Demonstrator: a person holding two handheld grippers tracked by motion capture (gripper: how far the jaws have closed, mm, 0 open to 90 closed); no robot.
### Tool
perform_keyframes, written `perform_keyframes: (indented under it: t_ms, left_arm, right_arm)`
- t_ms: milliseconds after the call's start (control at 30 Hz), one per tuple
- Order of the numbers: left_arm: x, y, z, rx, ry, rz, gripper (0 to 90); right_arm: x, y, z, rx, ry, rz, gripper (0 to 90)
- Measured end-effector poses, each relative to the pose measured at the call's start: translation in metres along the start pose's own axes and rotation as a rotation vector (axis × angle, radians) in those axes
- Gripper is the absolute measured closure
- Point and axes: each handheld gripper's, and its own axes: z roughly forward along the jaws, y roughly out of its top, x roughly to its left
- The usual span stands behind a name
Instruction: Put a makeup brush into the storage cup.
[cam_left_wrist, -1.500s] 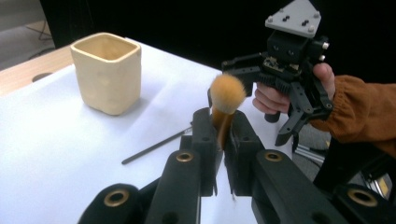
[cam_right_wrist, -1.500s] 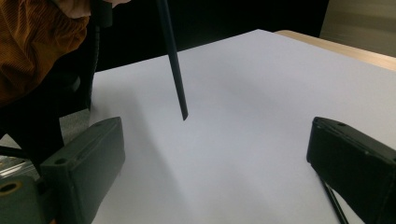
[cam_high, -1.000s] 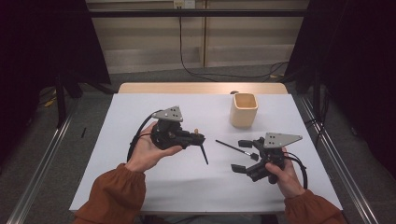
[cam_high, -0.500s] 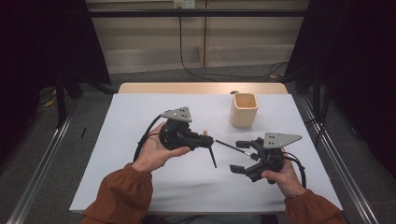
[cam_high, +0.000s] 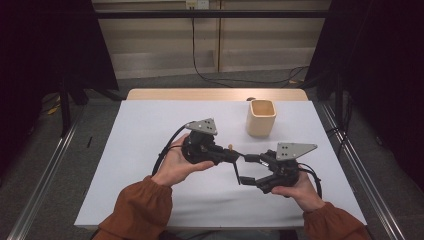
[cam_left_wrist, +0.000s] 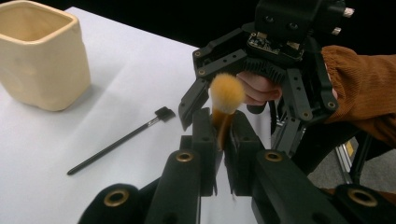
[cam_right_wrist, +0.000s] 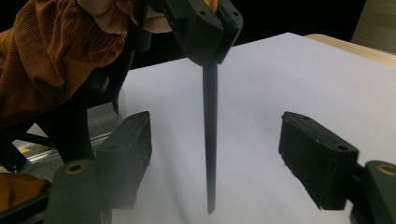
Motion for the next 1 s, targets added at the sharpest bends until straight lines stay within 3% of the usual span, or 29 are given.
perform_keyframes:
  t_ms: [467, 867, 1000]
  left_arm:
    - [-0.004, 0.003, 0.013, -0.008, -0.013, 0.009, 83.9]
    - [-0.004, 0.002, 0.019, -0.012, -0.024, 0.007, 83.9]
    - [-0.004, 0.002, 0.019, -0.017, -0.019, 0.014, 83.9]
  right_arm:
    - [-0.001, 0.001, 0.003, -0.001, 0.015, 0.01, 62.1]
    - [-0.002, 0.0, 0.004, 0.008, 0.02, 0.008, 80.8]
    - [-0.004, 0.0, 0.003, 0.005, 0.015, 0.016, 82.3]
